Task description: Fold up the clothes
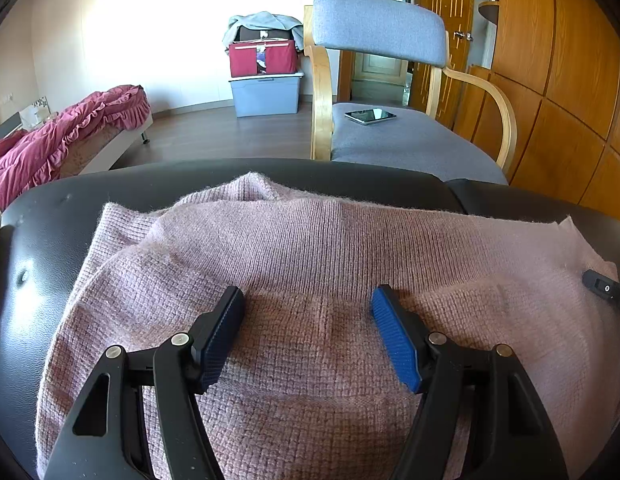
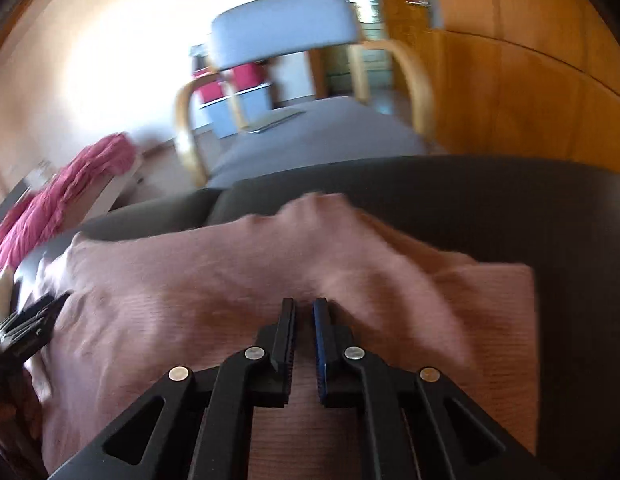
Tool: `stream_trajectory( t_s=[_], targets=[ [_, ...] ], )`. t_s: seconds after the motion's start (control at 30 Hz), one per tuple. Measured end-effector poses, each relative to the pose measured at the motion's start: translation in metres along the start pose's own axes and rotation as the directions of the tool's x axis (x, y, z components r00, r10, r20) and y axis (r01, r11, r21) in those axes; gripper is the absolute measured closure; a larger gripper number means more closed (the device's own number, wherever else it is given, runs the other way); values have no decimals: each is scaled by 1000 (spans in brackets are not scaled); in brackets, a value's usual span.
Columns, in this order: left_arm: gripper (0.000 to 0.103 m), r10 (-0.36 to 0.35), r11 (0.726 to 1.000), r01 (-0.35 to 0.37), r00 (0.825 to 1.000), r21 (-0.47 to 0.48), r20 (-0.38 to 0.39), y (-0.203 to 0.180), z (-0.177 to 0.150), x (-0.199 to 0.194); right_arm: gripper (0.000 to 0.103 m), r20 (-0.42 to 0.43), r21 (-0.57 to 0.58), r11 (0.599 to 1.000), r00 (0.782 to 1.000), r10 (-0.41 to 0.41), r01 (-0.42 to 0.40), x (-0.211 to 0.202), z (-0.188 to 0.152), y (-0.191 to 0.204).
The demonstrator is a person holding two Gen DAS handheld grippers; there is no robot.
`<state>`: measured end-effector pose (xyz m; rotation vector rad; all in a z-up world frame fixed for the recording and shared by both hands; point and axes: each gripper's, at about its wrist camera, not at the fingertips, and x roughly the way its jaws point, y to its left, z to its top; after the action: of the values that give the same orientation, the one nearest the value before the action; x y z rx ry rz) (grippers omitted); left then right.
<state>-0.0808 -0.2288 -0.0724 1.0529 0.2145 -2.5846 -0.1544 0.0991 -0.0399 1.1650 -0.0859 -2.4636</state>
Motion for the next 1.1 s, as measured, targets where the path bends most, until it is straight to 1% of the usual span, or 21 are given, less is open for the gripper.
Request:
stream_trajectory(
  t_s=[0.07,0.13,0.2,0.3,0.33,0.37,0.43,0.47,0.5,0.53,0.57,0.67,0.73,0.77,0.8,0.83,0.9,0.97,1.03,1.07,1.1],
  targets=[
    [33,3,1000,-3,1000,2,1,-1,0,0,98,3,15,1000,1000,-8,8,-2,1,-3],
    [33,4,1000,-4,1000,2,0,-1,0,0,98,12,0,999,999,-35,35,-6,1,0],
    [33,10,1000,-10,1000,4,0,-1,0,0,95,34,-18,999,998,-46,47,-11,1,4],
    [33,15,1000,-15,1000,6,1,-2,0,0,93,120,-46,999,993,1,5,-26,4,10],
    [32,15,1000,-15,1000,6,1,-1,0,0,88,135,-58,998,991,-13,21,-28,4,11],
    [32,15,1000,-15,1000,6,1,-1,0,0,83,123,-64,996,991,-57,65,-24,4,11],
    [32,16,1000,-16,1000,4,0,-1,0,0,83,61,-49,988,988,-141,144,-10,3,5],
    [31,16,1000,-16,1000,3,0,-1,0,0,83,30,-16,989,989,-144,144,-4,3,-3],
    [31,17,1000,-17,1000,1,0,-1,0,0,84,24,19,992,992,-123,122,-3,4,-10],
    [30,16,1000,-16,1000,0,-1,-1,0,0,85,29,40,990,991,-134,133,-5,5,-16],
    [30,16,1000,-16,1000,-1,-1,-1,0,0,88,29,46,985,985,-169,167,-6,5,-19],
    [30,20,1000,-20,1000,2,0,-2,0,0,89,32,79,983,985,-167,165,-7,4,-27],
    [30,27,1000,-27,1000,6,1,-3,0,0,89,48,67,983,983,-176,173,-9,4,-23],
    [30,33,999,-33,999,10,2,-3,0,-1,89,76,51,985,983,-168,165,-13,5,-20],
    [30,39,999,-39,999,14,3,-5,-1,-1,89,117,26,990,983,-140,138,-21,5,-16],
    [30,42,999,-42,999,18,4,-5,-1,-1,89,162,-9,994,982,-102,104,-29,5,-7],
    [30,40,999,-40,999,17,3,-5,-1,-1,89,195,-81,997,981,5,11,-38,6,10],
    [30,33,999,-33,999,11,0,-3,-1,-1,89,166,-138,985,978,123,-101,-39,5,32],
    [30,27,1000,-27,1000,7,-1,-2,-1,-1,89,109,-200,965,975,191,-167,-31,3,56],
    [30,25,1000,-25,1000,5,-1,-1,-1,-2,92,72,-238,959,981,178,-156,-22,-1,69],
    [30,22,1000,-22,1000,3,-1,0,-1,-2,94,35,-271,954,989,141,-127,-13,-6,79]
  ],
)
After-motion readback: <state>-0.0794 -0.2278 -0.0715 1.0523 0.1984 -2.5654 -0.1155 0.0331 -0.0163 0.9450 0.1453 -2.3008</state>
